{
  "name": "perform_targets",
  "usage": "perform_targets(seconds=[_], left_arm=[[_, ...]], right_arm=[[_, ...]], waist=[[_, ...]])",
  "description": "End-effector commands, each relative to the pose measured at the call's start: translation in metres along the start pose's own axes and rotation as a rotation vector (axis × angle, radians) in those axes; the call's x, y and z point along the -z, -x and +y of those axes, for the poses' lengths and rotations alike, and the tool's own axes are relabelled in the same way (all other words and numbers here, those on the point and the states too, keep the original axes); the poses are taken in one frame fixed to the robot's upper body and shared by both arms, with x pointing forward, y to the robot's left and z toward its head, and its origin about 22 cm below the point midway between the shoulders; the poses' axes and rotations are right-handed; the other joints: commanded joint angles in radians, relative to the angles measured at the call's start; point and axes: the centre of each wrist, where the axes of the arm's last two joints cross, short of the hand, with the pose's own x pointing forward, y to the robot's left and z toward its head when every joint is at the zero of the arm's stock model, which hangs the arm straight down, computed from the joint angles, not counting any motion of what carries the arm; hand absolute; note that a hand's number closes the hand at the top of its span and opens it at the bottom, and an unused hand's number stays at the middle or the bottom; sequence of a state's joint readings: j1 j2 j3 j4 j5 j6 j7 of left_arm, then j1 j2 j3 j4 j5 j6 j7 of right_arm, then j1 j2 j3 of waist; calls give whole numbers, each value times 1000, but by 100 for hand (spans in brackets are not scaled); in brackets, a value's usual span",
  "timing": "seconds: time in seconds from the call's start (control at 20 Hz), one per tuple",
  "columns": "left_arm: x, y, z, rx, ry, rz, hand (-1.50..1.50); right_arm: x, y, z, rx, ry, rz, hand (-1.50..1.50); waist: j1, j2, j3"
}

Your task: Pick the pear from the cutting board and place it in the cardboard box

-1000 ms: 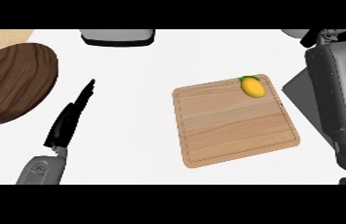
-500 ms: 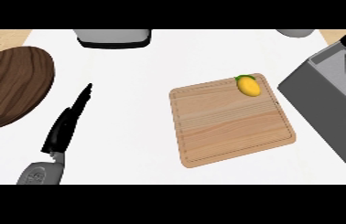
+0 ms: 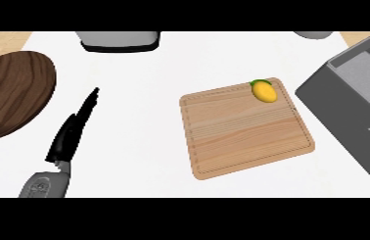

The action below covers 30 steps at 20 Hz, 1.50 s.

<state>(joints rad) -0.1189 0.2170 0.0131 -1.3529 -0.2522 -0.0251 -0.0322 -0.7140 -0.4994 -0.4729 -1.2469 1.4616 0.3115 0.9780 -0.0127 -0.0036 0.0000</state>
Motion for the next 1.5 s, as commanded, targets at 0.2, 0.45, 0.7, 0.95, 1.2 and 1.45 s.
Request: perform_targets(seconds=[0.2, 0.45, 0.7, 0.95, 1.2, 1.45], left_arm=[[0, 4, 3, 16, -8, 3, 0], [6, -2, 12, -1, 22, -21, 0], [-1, 0, -6, 1, 8, -14, 0], [4, 5, -12, -3, 10, -23, 0], [6, 1, 1, 4, 3, -4, 0], [2, -6, 11, 12, 16, -22, 0]], right_arm=[[38, 45, 46, 105, -346, 45, -150], [26, 44, 58, 359, -148, -49, -150], [25, 55, 52, 676, 10, -69, -150], [37, 71, 67, 878, 9, 22, -150], [43, 117, 72, 1022, 145, 76, -150], [50, 156, 93, 1093, 268, 82, -150]], waist=[[9, 4, 0], [16, 7, 1], [15, 4, 2], [11, 6, 1], [0, 1, 1], [8, 2, 1]])
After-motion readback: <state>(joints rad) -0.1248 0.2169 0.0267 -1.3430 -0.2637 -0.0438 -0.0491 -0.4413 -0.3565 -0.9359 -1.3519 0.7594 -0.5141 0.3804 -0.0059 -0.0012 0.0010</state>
